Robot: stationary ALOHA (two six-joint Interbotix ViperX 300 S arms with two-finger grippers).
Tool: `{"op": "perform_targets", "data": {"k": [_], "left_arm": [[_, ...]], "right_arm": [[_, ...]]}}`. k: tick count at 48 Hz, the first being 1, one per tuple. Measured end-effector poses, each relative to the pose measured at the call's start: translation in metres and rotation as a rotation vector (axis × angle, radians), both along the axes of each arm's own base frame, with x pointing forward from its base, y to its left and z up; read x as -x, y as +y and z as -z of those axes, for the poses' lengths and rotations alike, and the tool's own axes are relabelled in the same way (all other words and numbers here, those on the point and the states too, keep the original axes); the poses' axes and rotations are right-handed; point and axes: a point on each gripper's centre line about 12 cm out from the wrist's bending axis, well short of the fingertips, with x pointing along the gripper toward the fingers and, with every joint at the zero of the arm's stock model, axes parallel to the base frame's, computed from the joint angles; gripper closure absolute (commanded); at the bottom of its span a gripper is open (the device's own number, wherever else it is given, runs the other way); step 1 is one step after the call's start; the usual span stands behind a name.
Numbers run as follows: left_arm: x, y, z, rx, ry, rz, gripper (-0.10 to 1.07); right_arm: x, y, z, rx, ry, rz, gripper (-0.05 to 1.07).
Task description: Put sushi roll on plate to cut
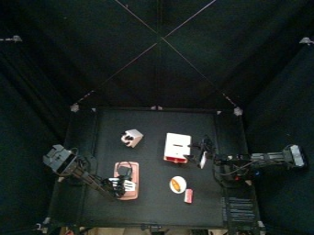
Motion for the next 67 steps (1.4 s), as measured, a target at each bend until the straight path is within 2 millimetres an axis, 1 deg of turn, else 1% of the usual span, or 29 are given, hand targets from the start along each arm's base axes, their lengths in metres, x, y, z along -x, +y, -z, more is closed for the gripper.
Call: {"op": "perform_targets", "data": {"k": [26, 31, 41, 46, 67], "left_arm": [[-0.0022, -0.0043, 0.0072, 0.014, -0.007, -0.002, 0.24], [-0.0023, -0.0044, 0.0072, 0.015, -0.007, -0.002, 0.21], [-0.0036, -0.004, 0.0066, 0.013, -0.013, 0.001, 0.07], [-0.0049, -0.0053, 0.0048, 0.015, -0.018, 0.004, 0.02], [-0.0071, -0.0054, 0.0027, 0.01, -0.029, 0.013, 0.02]], "right_arm": [[0.0001, -0.0002, 0.0001, 0.0, 0.001, 0.001, 0.04], [0.0, 0.0, 0.0, 0.0, 0.0, 0.0, 0.04], [0.0, 0.0001, 0.0001, -0.003, 0.0, 0.001, 0.04], [0.0, 0.0001, 0.0001, -0.003, 0.0, 0.001, 0.04], [0.0, 0.0001, 0.0001, -0.003, 0.0, 0.001, 0.04]]}}
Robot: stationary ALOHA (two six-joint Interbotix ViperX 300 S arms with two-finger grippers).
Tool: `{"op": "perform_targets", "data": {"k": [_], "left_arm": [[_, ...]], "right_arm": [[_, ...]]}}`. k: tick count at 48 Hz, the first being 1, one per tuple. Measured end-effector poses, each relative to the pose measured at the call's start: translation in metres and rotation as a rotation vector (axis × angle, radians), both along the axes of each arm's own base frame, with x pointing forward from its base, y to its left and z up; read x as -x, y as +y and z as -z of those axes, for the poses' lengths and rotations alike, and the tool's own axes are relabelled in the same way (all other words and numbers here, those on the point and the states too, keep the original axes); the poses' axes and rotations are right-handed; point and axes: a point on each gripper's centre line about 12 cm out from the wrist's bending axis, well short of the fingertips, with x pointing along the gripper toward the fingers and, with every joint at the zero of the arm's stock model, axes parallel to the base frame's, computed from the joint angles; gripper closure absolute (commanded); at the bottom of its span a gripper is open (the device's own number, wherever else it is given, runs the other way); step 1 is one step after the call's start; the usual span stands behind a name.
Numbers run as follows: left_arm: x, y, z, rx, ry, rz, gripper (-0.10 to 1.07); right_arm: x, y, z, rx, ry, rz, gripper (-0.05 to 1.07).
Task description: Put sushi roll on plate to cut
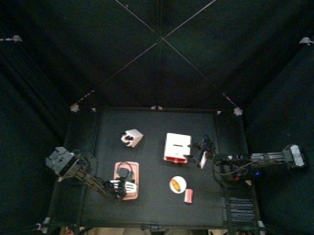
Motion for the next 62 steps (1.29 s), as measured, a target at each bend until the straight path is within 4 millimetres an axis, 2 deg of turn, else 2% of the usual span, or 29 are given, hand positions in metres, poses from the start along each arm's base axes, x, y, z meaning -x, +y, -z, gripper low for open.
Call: {"op": "perform_targets", "data": {"k": [19, 27, 40, 62], "left_arm": [[-0.008, -0.009, -0.005, 0.05, -0.025, -0.004, 0.02], [-0.01, -0.012, -0.001, 0.073, -0.033, 0.01, 0.02], [-0.004, -0.008, -0.002, 0.055, -0.013, -0.006, 0.02], [0.016, 0.015, -0.037, -0.007, -0.061, 0.01, 0.02]], "right_arm": [[0.0, 0.0, 0.0, 0.0, 0.0, 0.0, 0.04], [0.0, 0.0, 0.0, 0.001, 0.0, -0.001, 0.04], [0.0, 0.0, 0.0, 0.0, 0.001, 0.001, 0.04], [0.0, 0.0, 0.0, 0.0, 0.0, -0.002, 0.04]]}}
